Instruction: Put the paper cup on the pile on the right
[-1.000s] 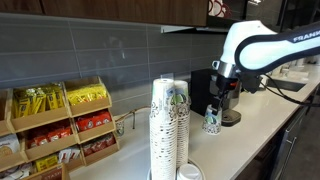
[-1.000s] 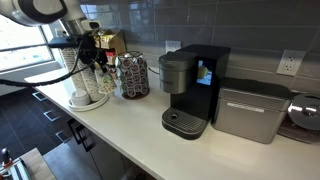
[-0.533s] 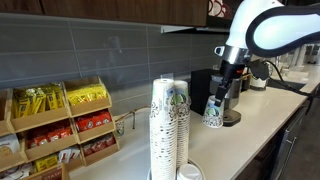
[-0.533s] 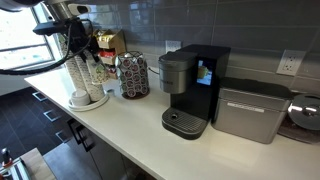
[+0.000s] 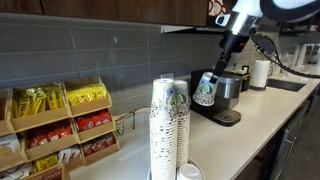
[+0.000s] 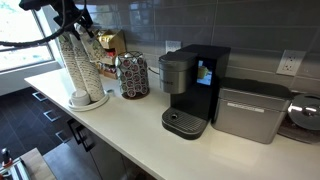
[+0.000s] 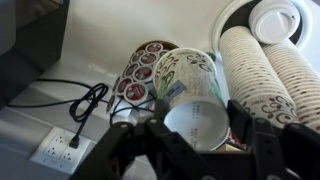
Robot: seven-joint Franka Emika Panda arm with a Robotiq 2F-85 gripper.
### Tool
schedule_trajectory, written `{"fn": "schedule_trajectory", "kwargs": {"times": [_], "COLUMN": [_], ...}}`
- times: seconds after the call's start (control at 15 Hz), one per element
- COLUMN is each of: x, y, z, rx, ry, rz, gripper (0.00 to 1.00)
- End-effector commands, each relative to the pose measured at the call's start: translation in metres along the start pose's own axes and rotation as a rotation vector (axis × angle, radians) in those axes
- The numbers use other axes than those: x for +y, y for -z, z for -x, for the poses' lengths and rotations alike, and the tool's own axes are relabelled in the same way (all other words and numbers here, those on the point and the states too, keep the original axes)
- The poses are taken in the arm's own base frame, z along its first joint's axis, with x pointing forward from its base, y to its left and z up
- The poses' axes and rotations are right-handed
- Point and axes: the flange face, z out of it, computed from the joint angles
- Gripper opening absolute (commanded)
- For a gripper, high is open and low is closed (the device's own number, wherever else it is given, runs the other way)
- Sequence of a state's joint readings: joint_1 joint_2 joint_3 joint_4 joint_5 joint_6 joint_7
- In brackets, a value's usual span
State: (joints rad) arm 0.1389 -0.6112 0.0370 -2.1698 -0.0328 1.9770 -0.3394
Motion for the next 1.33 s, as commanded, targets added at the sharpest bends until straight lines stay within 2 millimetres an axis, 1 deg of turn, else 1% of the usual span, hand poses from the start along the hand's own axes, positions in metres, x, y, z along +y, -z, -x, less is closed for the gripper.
{"fn": "schedule_trajectory", "kwargs": {"times": [0.0,0.13,0.33,0.47,0.6,0.87,1.07,1.27], "x": [-0.008,-0.012,-0.021,-0.027,-0.038,-0.064,-0.079,-0.083], "y": [0.056,0.083,0.113,0.129,0.139,0.147,0.142,0.133], "z": [-0.008,-0.013,-0.019,-0.022,-0.026,-0.033,-0.043,-0.056], "rx": [0.041,0.073,0.111,0.129,0.144,0.146,0.142,0.136], "ry": [0.112,0.161,0.228,0.268,0.321,0.424,0.479,0.512], "rz": [-0.011,-0.023,-0.056,-0.073,-0.114,-0.183,-0.205,-0.175], "gripper": [0.39,0.39,0.39,0.39,0.39,0.39,0.39,0.39]}}
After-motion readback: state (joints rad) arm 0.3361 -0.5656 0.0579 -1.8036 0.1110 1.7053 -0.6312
